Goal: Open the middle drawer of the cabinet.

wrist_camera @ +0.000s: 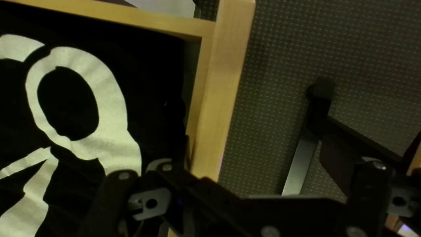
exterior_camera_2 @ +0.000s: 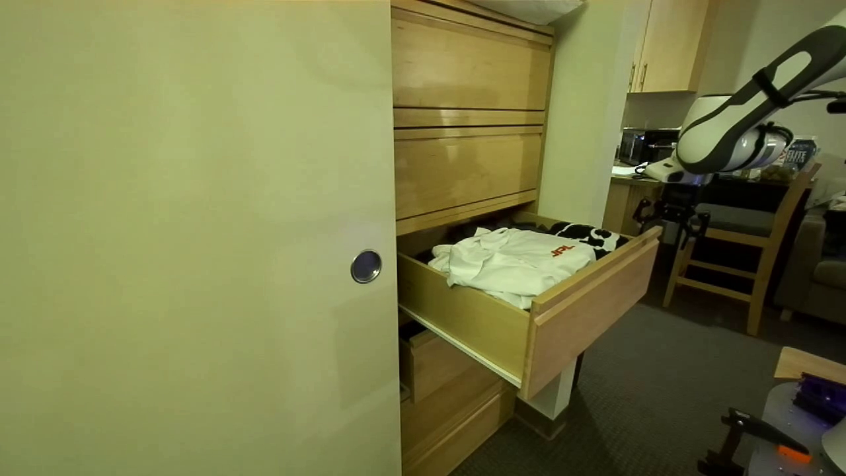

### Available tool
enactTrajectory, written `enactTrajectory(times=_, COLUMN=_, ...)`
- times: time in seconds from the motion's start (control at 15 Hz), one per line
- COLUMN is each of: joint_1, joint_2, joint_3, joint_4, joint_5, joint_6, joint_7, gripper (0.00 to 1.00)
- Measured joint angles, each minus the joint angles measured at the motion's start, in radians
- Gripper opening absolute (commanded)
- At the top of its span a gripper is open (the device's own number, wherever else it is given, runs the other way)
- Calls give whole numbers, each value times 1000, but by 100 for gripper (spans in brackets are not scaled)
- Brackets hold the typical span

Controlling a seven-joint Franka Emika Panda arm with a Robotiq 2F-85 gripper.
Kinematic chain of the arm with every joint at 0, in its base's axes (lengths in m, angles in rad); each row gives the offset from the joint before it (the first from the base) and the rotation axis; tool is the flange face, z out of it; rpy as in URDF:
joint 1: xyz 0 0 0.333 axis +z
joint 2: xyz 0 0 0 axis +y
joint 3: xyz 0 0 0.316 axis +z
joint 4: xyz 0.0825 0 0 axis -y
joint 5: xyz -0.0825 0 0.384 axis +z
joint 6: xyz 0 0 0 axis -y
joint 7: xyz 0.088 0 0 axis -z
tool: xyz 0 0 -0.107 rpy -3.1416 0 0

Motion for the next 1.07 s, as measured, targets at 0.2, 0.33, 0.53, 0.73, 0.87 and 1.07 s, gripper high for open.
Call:
enactTrajectory(times=0.2, joint_1=0, joint_2=-1, joint_3=0, joint_4=0, joint_5=-35, joint_6=0, joint_7=0, gripper=100)
enactTrajectory(times=0.33, joint_1=0, joint_2=-2, joint_3=0, joint_4=0, joint_5=-35, joint_6=0, joint_7=0, gripper=100)
enactTrajectory(times=0.53, joint_1=7, joint_2=-2, joint_3=5, joint_4=-6, joint_5=52, joint_6=-4, joint_7=19, gripper=100)
enactTrajectory(times=0.73, joint_1=55, joint_2=-2, joint_3=38, joint_4=5, joint_5=207, joint_6=-28, joint_7=110, gripper=100)
enactTrajectory(times=0.87, joint_1=96, joint_2=-2, joint_3=72, joint_4=36, joint_5=296, joint_6=-34, joint_7=203, gripper=100)
enactTrajectory(times=1.07, joint_1=107, joint_2=-1, joint_3=91, joint_4=75, joint_5=344, joint_6=-56, joint_7=321, gripper=100)
